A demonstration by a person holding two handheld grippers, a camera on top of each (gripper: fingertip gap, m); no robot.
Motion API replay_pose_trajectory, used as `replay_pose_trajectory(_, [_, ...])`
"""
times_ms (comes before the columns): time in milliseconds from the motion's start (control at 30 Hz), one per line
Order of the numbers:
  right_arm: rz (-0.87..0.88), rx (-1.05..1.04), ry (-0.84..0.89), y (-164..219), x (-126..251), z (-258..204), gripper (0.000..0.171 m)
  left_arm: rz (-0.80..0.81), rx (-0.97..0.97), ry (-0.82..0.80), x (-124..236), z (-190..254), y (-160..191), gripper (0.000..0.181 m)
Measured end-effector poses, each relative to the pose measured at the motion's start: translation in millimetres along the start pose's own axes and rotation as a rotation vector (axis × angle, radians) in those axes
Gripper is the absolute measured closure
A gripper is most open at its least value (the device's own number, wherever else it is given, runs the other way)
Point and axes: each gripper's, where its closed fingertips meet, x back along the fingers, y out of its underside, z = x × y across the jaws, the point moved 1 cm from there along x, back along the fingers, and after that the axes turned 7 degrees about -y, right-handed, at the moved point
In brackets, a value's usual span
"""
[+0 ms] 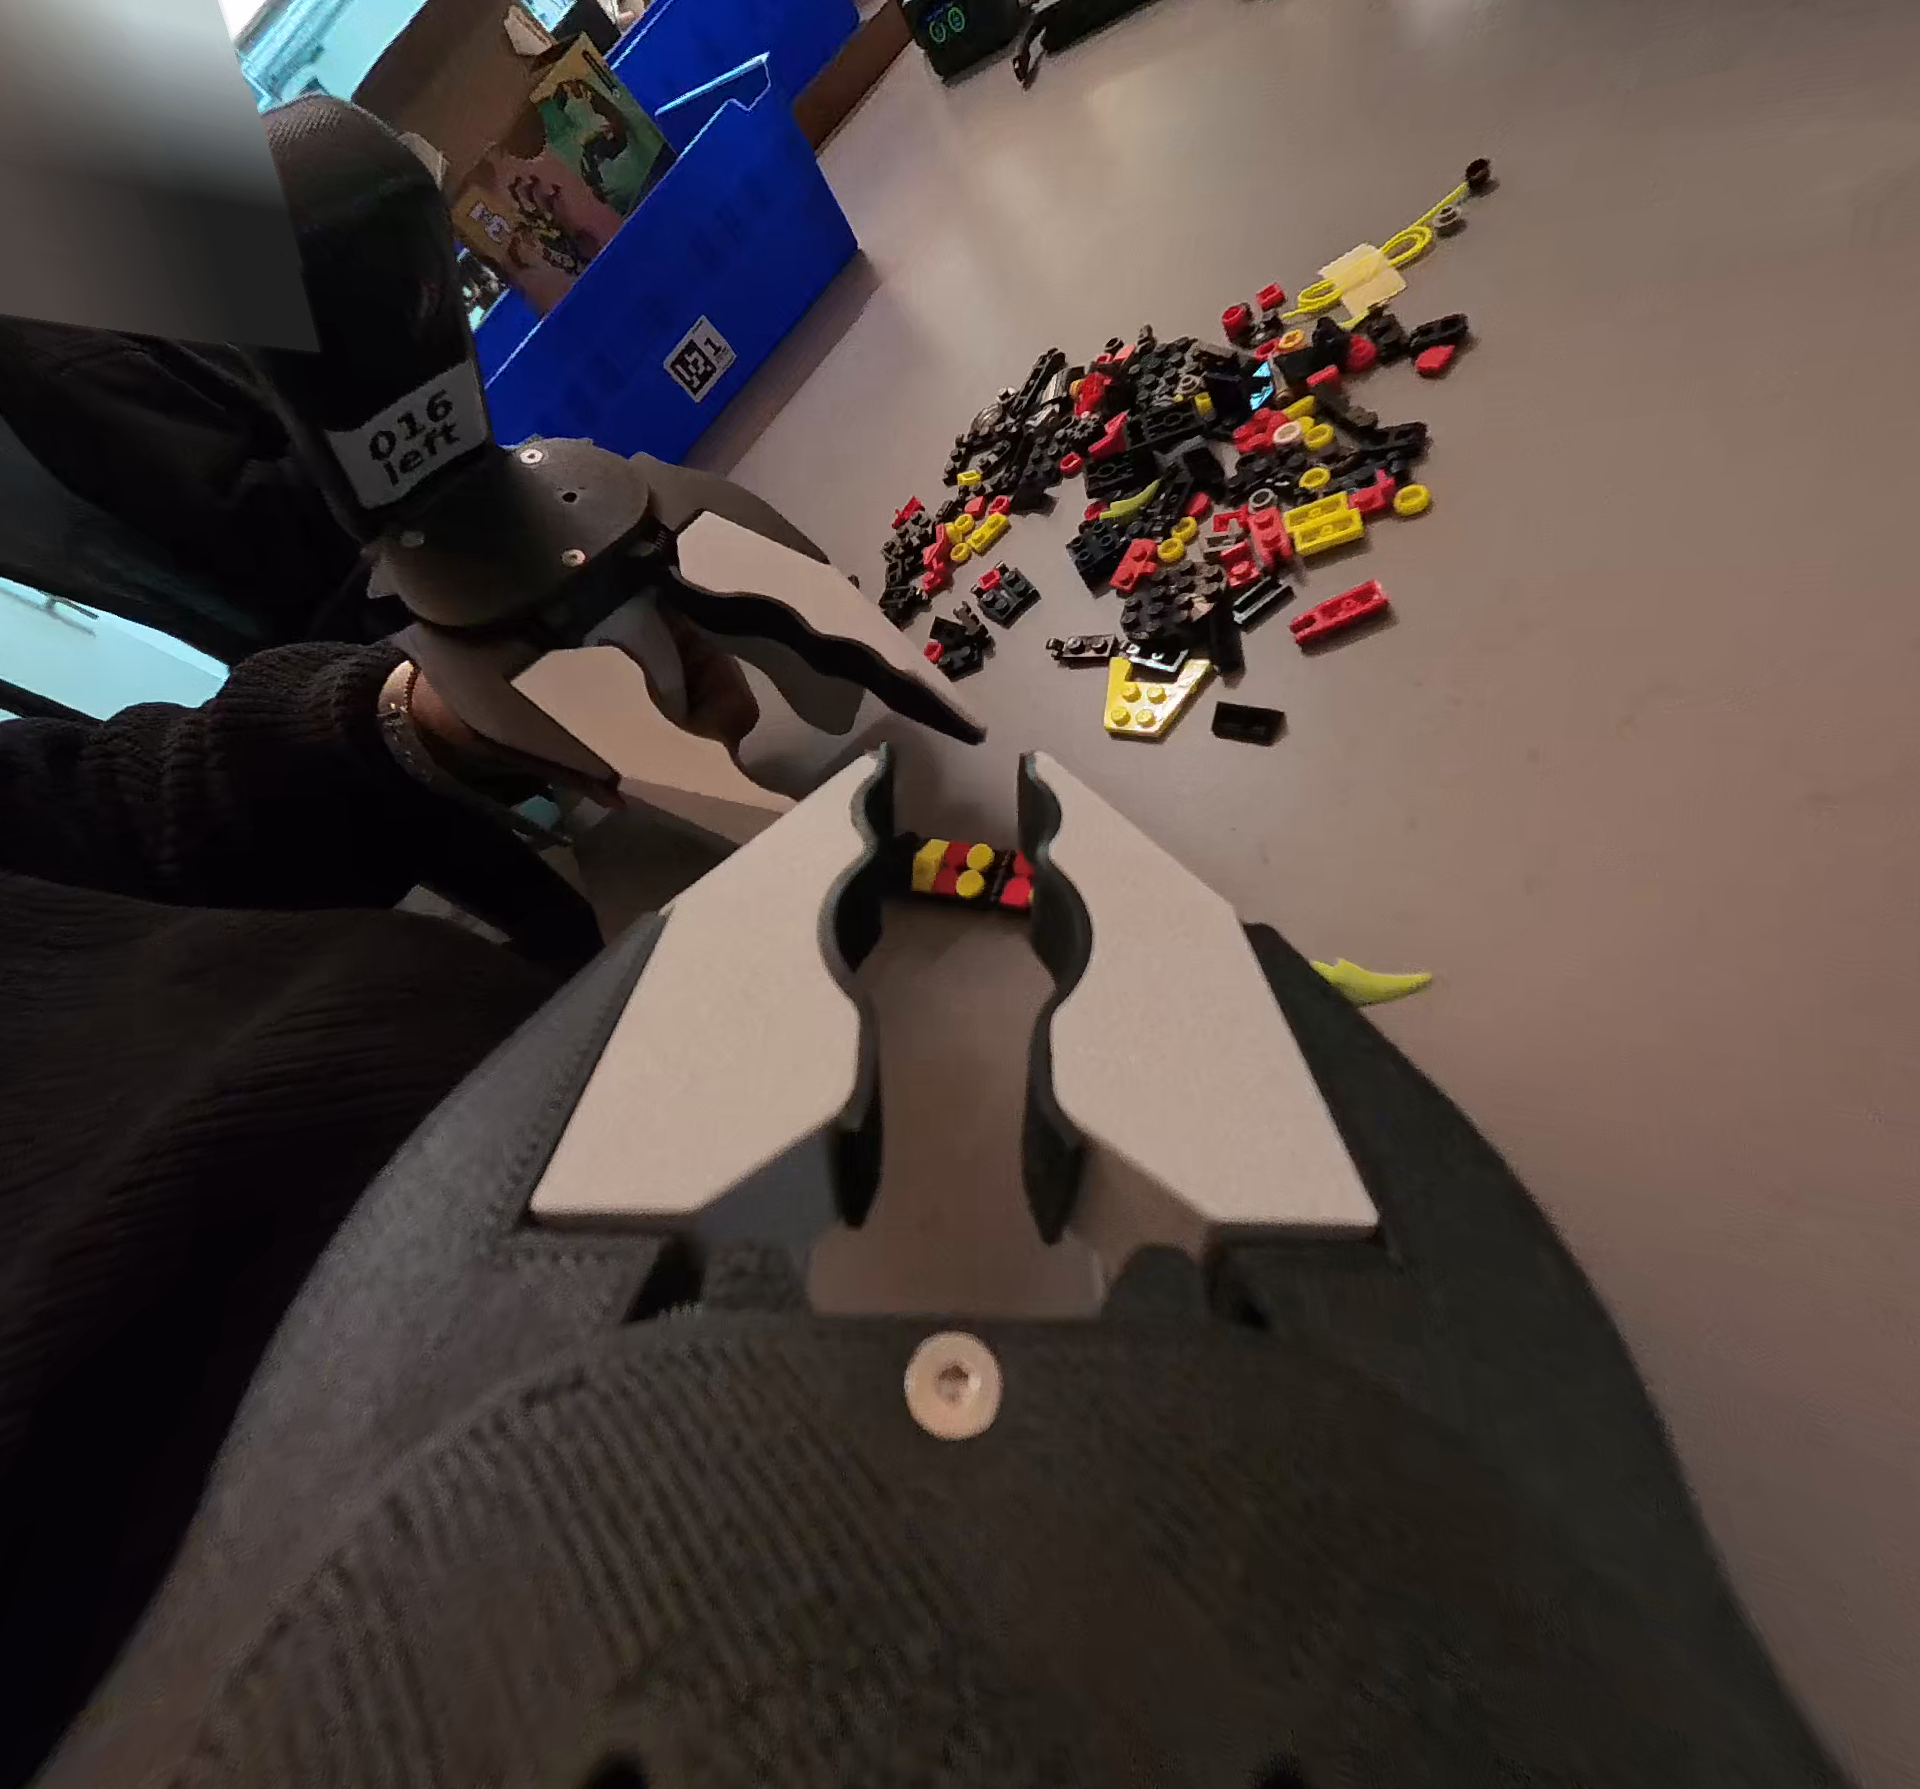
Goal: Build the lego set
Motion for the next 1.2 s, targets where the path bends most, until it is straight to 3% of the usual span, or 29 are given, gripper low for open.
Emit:
replay_pose_trajectory(33, [0.001, -0.008, -0.006, 0.2, -0.2, -0.1, 0.149, -0.003, -0.006, -0.006, -0.4, -0.4, 0.5, 0.14])
replay_pose_trajectory(1200, [-0.018, -0.147, -0.055, 1.2, -6.7, 25.2, 0.143, 0.019, 0.167, 0.081, 2.0, -10.6, -7.4, 0.14])
